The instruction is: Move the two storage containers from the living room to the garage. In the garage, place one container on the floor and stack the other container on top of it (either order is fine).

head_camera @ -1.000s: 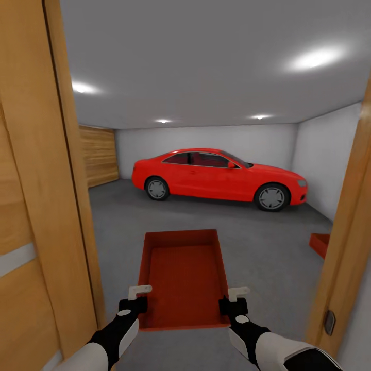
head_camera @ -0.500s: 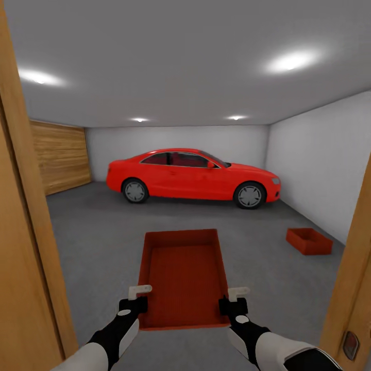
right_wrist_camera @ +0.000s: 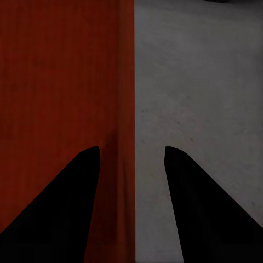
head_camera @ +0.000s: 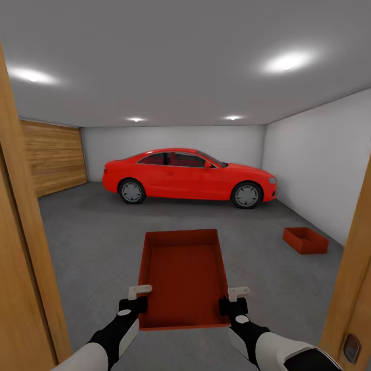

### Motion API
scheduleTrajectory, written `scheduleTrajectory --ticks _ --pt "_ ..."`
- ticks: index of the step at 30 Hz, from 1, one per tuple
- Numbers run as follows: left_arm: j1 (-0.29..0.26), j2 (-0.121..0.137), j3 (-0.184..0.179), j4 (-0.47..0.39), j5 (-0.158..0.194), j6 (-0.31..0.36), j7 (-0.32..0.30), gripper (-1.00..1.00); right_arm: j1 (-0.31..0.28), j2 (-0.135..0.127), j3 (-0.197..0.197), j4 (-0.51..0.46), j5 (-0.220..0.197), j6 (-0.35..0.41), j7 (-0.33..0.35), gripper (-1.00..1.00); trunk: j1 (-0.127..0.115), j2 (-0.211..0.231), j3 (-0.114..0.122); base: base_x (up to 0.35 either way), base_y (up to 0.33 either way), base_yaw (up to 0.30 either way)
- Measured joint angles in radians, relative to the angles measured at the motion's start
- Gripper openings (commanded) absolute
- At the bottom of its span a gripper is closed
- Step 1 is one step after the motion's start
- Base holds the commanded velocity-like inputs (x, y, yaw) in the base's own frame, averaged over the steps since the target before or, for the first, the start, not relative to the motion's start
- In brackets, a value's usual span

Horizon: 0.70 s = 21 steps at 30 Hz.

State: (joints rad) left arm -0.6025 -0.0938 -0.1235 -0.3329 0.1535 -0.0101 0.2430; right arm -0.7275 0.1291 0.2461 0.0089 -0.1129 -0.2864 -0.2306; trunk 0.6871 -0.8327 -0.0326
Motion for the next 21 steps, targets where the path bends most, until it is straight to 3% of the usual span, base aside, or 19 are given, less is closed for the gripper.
scheduleTrajectory --ticks 7,14,21 --pt "0.0 -0.001 0.001 -0.001 -0.001 -0.001 0.0 -1.0 0.0 -0.001 -0.001 0.0 -0.001 -0.003 0.001 -1.0 0.0 0.0 0.0 0.129 0.057 -0.01" --pt "0.0 0.0 0.0 -0.001 -0.001 -0.001 0.0 -1.0 0.0 0.0 -0.001 0.0 0.0 -0.004 0.0 -1.0 0.0 0.0 0.0 0.005 0.002 -0.217" --pt "0.0 0.0 0.0 0.0 0.0 -0.001 0.0 -1.0 0.0 0.0 0.0 0.0 0.0 -0.002 -0.001 -1.0 0.0 0.0 0.0 0.0 0.0 -0.044"
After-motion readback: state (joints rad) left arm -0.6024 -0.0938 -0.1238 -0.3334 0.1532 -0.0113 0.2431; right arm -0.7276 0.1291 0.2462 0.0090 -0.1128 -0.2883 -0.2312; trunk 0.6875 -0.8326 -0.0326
